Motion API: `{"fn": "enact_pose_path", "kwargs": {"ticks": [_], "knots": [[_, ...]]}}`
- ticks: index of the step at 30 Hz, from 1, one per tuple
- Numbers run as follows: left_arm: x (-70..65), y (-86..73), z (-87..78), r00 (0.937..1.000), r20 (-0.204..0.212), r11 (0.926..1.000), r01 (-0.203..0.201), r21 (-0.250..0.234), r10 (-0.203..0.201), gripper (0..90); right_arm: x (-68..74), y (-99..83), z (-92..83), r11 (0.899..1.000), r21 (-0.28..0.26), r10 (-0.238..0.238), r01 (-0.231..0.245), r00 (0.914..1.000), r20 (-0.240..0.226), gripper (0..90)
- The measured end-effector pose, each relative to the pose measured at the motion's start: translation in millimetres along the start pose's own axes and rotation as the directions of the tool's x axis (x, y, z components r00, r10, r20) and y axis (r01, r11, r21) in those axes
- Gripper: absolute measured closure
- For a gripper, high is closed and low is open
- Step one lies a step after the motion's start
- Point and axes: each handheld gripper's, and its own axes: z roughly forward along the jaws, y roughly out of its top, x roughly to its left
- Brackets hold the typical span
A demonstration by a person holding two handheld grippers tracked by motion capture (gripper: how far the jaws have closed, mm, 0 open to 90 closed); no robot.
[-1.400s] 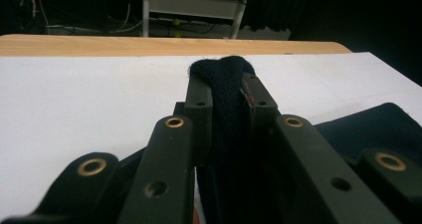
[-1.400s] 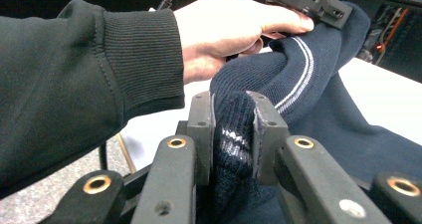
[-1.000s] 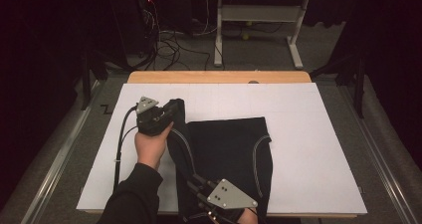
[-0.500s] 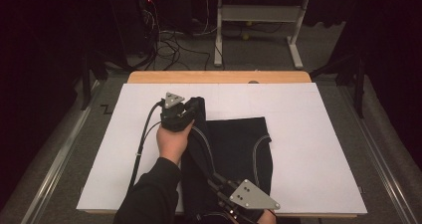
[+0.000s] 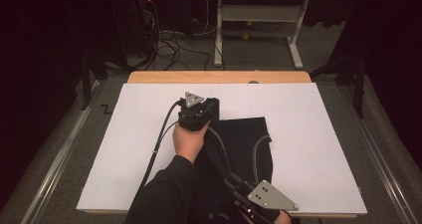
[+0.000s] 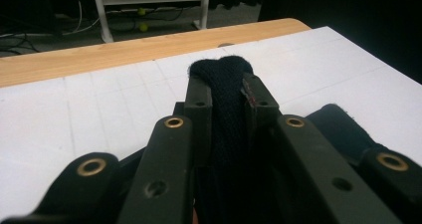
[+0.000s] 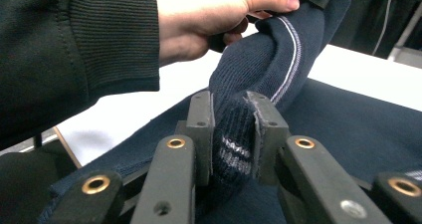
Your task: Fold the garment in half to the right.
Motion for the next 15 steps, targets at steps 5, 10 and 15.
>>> {"fn": "enact_pose_path", "kwargs": {"ticks": [5,10,15], "knots": [[-8.3,1.3,5.6,1.0,0.002,0.9999,-0.005,0.012,0.005,73.5,-5.8,-4.7,-6.1,1.0,0.008,0.012,-0.012,0.9998,0.014,75.0],[-18.7,5.4,10.4,0.9997,0.021,0.9997,-0.016,0.017,0.016,73.5,-10.4,-9.8,-12.1,1.0,0.01,0.021,-0.021,0.9993,0.031,74.7],[-30.9,8.6,18.9,0.9991,0.035,0.9993,-0.026,0.026,0.025,73.4,-14.5,-16.0,-18.1,0.999,0.018,0.037,-0.038,0.9977,0.056,74.4]]}}
